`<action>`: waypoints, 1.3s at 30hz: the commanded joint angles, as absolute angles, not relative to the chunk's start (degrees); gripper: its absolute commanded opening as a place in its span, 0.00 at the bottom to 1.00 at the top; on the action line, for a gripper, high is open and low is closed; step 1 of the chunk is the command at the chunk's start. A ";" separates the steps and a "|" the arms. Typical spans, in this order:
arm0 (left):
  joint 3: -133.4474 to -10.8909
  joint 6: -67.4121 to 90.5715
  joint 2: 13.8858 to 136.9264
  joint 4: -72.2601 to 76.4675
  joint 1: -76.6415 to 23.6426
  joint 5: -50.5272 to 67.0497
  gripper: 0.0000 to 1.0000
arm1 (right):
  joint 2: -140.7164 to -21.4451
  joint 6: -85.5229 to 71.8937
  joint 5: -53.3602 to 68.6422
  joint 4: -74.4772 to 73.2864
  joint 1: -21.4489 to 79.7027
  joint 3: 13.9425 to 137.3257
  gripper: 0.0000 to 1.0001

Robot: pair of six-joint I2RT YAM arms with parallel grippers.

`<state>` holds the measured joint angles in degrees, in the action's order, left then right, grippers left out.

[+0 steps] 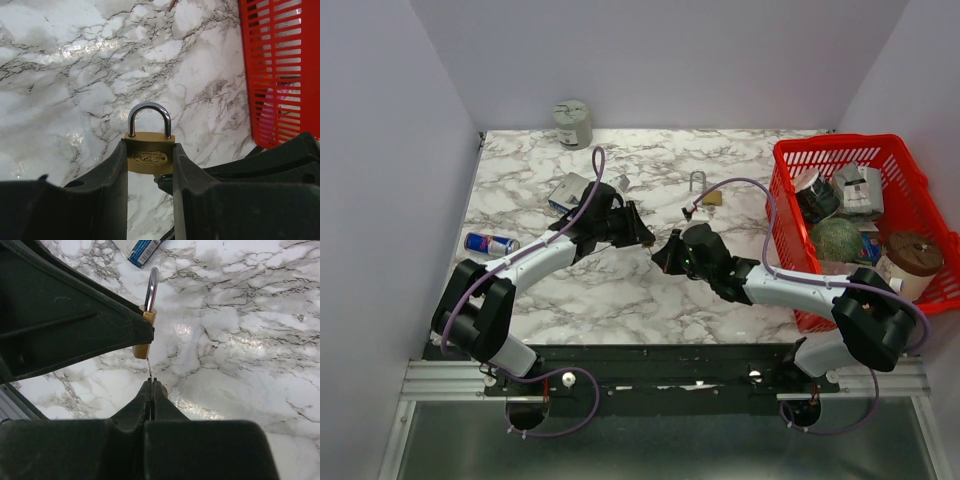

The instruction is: Unlock with the key

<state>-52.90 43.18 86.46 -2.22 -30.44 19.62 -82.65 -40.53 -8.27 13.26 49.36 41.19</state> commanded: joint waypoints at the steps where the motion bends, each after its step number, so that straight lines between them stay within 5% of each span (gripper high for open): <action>1: -52.56 43.59 84.64 -0.26 -30.15 21.01 0.00 | -83.32 -40.96 -10.81 15.29 48.60 42.89 0.01; 39: -51.77 45.00 85.08 1.32 -30.15 21.71 0.00 | -83.58 -41.84 -12.92 23.29 48.34 39.64 0.01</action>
